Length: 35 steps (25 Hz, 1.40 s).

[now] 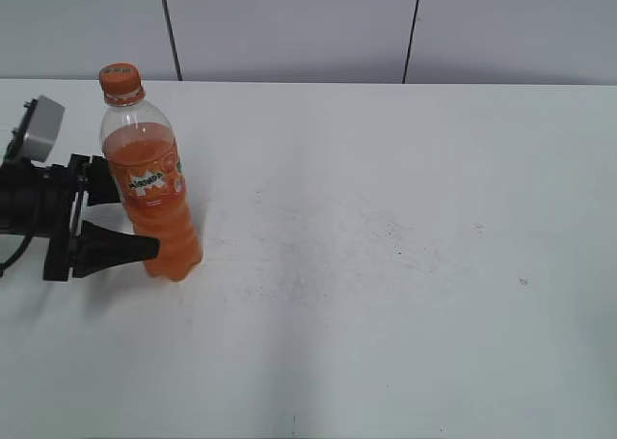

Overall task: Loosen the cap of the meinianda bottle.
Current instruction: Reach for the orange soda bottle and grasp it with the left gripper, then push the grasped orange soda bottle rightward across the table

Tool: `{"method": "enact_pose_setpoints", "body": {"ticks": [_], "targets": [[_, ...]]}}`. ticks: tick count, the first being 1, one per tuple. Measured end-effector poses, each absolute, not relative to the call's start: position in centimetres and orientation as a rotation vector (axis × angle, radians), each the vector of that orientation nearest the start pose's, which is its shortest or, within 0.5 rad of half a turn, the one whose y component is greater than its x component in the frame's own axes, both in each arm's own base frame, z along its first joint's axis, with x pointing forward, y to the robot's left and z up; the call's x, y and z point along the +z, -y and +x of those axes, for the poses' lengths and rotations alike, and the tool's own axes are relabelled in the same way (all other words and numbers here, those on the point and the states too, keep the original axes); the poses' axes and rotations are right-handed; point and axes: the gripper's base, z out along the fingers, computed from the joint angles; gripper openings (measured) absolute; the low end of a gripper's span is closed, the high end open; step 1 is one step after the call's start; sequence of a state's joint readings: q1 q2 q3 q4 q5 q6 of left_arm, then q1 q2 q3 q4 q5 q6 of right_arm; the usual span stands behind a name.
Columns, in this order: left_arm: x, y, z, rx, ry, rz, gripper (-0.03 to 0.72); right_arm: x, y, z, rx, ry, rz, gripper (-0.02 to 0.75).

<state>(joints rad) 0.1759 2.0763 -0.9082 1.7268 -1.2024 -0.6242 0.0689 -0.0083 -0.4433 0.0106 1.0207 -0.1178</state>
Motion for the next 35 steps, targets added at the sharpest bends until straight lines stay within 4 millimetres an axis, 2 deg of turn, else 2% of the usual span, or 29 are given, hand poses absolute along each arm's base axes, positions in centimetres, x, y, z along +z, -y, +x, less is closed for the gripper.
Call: {"method": "enact_pose_setpoints", "body": {"ticks": [8,16,24,30,35], "targets": [[9.6,5.3,33.6,-0.980,-1.665,1.291,0.570,26.5,-0.1,0.2,-0.018,-2.044,-0.191,0.430],[9.7,5.5,34.0,-0.976,-1.661,1.271,0.391,26.5,-0.1,0.2,-0.018,-2.044,-0.191,0.430],[9.8,6.4,34.3,-0.968,-1.665,1.244,0.386,26.5,-0.1,0.2,-0.018,-2.043,-0.191,0.430],[9.8,9.5,34.1,-0.986,-1.643,1.275,0.386,26.5,-0.1,0.2,-0.018,-2.043,-0.191,0.430],[10.8,14.0,34.2,-1.013,-1.554,1.329,0.386,26.5,-0.1,0.2,-0.018,-2.043,-0.191,0.430]]}}
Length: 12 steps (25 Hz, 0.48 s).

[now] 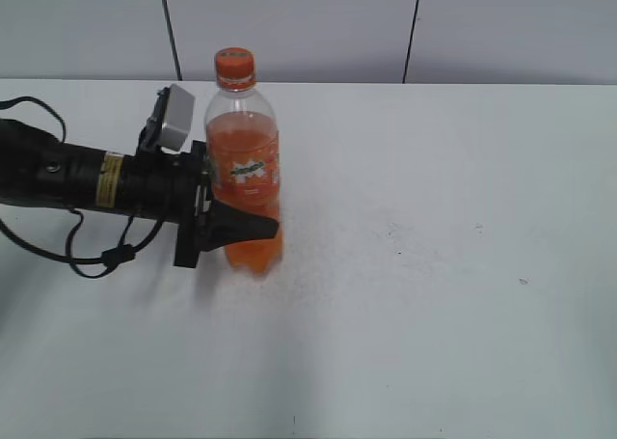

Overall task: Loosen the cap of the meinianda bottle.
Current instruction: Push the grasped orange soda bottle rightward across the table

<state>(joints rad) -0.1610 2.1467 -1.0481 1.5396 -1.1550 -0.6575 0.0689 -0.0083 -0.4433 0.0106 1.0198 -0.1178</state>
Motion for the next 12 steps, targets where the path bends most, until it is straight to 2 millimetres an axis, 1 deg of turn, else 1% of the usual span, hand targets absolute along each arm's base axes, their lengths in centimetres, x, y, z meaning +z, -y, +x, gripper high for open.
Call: {"method": "enact_pose_setpoints", "body": {"ticks": [4,6,8,12], "targets": [[12.2,17.5,34.7,-1.017,-1.451,1.346,0.386,26.5,-0.1,0.2,-0.018,-2.043,-0.191,0.430],[12.2,18.8,34.8,-1.023,-1.409,1.361,0.386,26.5,-0.1,0.2,-0.018,-2.043,-0.191,0.430],[11.7,19.7,34.9,-1.027,-1.388,1.372,0.386,26.5,-0.1,0.2,-0.018,-2.043,-0.191,0.430],[9.9,20.2,35.0,-1.020,-1.393,1.374,0.386,26.5,-0.1,0.2,-0.018,-2.043,-0.191,0.430]]}}
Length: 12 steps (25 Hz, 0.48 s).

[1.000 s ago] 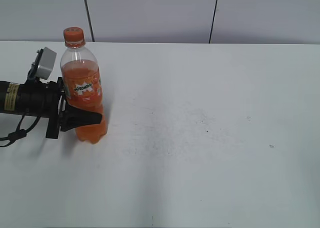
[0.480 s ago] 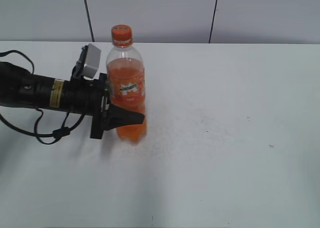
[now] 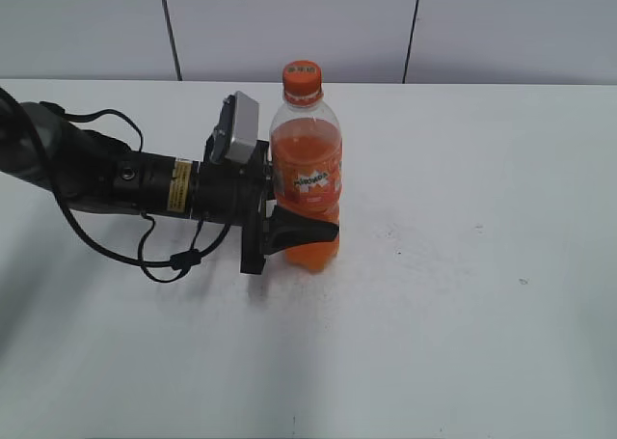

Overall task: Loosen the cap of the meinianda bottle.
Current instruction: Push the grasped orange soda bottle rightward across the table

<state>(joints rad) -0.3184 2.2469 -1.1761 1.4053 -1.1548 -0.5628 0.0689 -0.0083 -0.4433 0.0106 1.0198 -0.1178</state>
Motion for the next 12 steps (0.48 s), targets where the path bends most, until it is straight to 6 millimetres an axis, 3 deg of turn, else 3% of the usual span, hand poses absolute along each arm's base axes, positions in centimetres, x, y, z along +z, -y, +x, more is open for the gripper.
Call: {"method": "enact_pose_setpoints", "body": {"ticks": [3,12], "targets": [[8.9,20.1,35.3,-0.995,-1.426,1.385,0.386,26.5,-0.1,0.2,-0.018,-2.043,-0.191,0.430],[8.4,20.2,35.4,-1.016,-1.416,1.363,0.386,26.5,-0.1,0.2,-0.018,-2.043,-0.191,0.430]]}}
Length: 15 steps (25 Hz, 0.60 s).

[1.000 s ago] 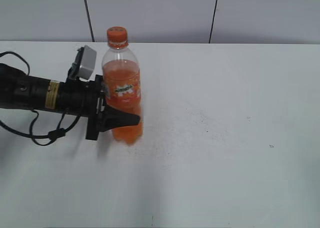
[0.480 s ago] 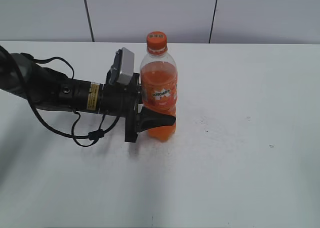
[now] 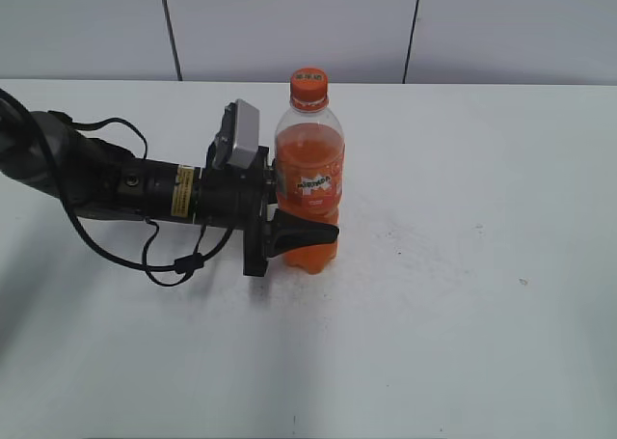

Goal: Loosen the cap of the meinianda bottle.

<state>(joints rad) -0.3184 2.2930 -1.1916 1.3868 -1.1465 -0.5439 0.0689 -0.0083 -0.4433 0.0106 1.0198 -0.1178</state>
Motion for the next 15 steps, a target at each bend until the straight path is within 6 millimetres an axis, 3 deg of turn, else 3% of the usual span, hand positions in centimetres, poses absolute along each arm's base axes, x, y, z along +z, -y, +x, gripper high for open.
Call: {"method": "enact_pose_setpoints", "body": {"ticks": [15], "targets": [[8.35,20.28,35.28,-1.033,-1.400,1.361,0.386,26.46,-0.10,0.18,-0.018,-2.043,-0.191,0.430]]}}
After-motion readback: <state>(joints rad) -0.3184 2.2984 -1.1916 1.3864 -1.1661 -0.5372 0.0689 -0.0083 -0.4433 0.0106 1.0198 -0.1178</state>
